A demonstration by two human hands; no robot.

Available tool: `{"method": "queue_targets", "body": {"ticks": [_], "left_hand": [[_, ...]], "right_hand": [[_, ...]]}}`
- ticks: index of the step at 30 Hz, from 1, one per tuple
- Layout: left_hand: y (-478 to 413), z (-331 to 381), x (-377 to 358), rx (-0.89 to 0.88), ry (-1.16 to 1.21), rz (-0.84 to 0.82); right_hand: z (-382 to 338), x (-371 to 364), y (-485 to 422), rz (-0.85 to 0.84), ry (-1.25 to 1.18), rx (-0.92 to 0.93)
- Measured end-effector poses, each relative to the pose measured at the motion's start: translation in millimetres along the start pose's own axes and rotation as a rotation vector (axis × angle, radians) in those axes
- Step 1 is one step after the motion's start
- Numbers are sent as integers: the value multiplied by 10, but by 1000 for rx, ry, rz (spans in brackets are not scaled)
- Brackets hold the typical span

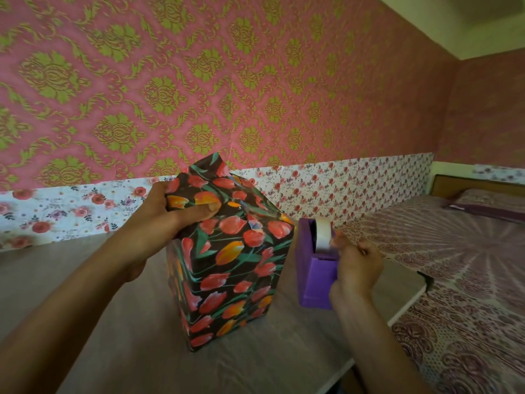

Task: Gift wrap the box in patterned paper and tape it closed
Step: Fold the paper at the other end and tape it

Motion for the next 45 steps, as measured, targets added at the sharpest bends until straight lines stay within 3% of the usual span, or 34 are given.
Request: {"method": "queue_targets", "body": {"ticks": [3,5,18,28,34,38,41,45], "left_hand": [[0,-5,11,3,-9,4],[5,3,9,2,-4,1],[25,67,-39,-36,-49,-47],[107,204,-29,-78,-63,-77],[118,218,-66,-90,-115,-130],[105,217,-39,-92,-138,-130],[103,211,-26,-98,-136,-132],[93,172,-24,-97,-169,-157]], "right_hand": [[16,63,210,-5,54,229],[98,177,251,-16,61,250],[277,344,188,-228,187,-233],[280,321,166,-159,282,-41],[414,183,326,-110,119,-225],[440,238,368,-97,0,-227],[331,220,525,-142,-55,-90],[-357,-132,851,-485,-93,269]]}}
Point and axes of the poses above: each hand's wrist, its own y-axis away from the middle knuckle, its own x-axis out of the back of the hand, z = x × y, the point moved 8 cm from there along -y, towards the middle knuckle, and after that the axes turned 8 degrees about -x, right-handed, at the moved point
